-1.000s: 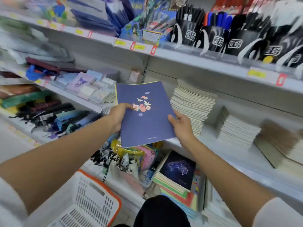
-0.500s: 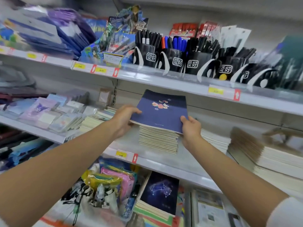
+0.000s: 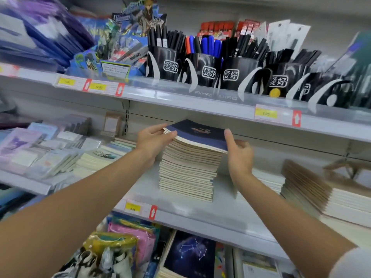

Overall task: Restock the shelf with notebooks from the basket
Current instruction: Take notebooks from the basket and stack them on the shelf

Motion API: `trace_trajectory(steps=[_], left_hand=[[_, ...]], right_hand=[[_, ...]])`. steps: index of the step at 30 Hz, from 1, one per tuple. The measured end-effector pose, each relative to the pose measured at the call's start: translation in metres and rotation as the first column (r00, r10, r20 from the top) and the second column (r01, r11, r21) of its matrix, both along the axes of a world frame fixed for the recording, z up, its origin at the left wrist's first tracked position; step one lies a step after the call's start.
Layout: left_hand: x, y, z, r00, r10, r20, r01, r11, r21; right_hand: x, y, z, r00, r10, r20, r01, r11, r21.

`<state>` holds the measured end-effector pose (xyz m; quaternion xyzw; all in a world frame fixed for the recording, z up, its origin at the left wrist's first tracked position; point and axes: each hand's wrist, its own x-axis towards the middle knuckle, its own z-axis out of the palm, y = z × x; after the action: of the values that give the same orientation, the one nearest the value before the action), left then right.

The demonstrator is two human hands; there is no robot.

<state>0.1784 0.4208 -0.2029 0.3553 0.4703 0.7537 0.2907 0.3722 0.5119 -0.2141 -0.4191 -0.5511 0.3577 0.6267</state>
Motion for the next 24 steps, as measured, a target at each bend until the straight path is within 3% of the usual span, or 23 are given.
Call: trace_trajectory(steps=[3, 10, 19, 24], left_hand=[[-0.003, 0.023, -0.001, 0.996, 0.058, -0.071, -0.06, 0.998, -0.023], [-0.019, 0.07, -0.003, 0.957, 0.206, -0.205, -0.224, 0.972, -0.068], [-0.032, 0.104, -0.013, 0.983, 0.154, -0.096, -0.152, 0.988, 0.028], [-0.034, 0.107, -0.013, 0.986, 0.157, -0.049, -0.156, 0.987, 0.034]], right_hand=[[-0.006, 0.016, -0.005, 0.998, -0.052, 0.02, 0.051, 0.998, 0.04], [-0.013, 0.06, -0.013, 0.943, -0.005, 0.332, -0.039, 0.991, 0.127], [-0.015, 0.096, -0.021, 0.98, 0.101, 0.174, -0.124, 0.984, 0.128], [-0.019, 0.099, -0.026, 0.972, 0.053, 0.23, -0.085, 0.988, 0.129]])
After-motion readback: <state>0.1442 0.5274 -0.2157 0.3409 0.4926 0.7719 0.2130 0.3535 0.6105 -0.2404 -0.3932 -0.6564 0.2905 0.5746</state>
